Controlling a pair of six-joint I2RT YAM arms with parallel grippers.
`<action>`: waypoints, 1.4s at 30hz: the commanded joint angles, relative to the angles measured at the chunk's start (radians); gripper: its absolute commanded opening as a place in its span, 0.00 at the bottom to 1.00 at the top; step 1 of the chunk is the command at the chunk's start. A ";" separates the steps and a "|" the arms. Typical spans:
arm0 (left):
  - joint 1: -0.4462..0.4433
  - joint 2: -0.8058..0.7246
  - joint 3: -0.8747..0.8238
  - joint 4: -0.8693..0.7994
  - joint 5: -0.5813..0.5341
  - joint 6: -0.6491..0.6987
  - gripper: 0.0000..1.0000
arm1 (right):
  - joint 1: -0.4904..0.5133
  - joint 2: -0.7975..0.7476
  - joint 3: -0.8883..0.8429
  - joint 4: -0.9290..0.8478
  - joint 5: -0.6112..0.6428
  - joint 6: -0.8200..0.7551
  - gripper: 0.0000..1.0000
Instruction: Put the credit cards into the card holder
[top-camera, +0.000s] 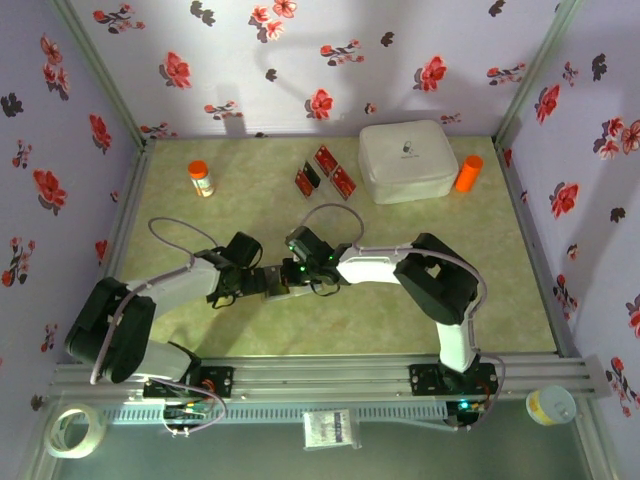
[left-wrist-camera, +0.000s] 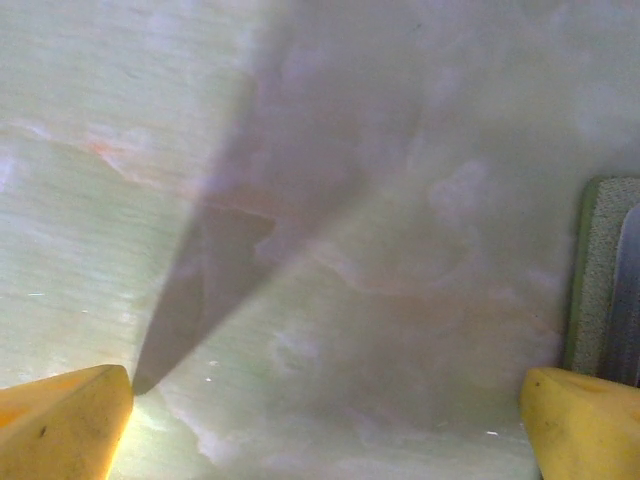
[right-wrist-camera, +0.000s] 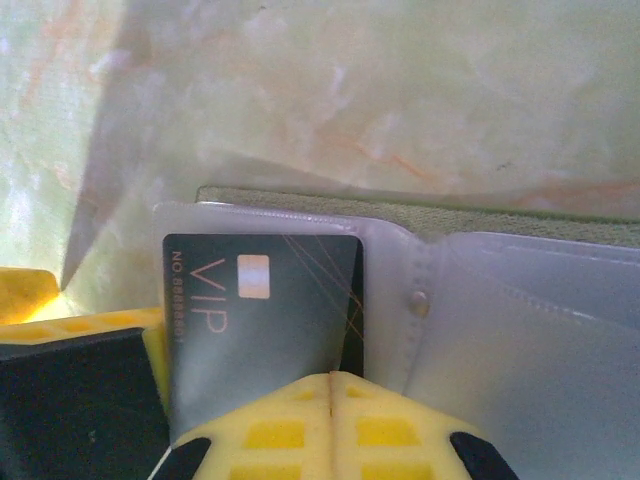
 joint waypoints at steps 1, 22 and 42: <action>0.007 -0.051 0.002 -0.010 -0.013 0.015 1.00 | 0.024 -0.007 -0.007 0.053 -0.049 0.035 0.00; 0.038 -0.114 -0.003 -0.051 -0.051 0.007 1.00 | -0.044 -0.297 -0.107 -0.237 0.202 -0.155 0.38; 0.038 -0.097 0.022 -0.021 0.040 0.040 1.00 | -0.122 -0.300 -0.196 -0.275 0.284 -0.198 0.00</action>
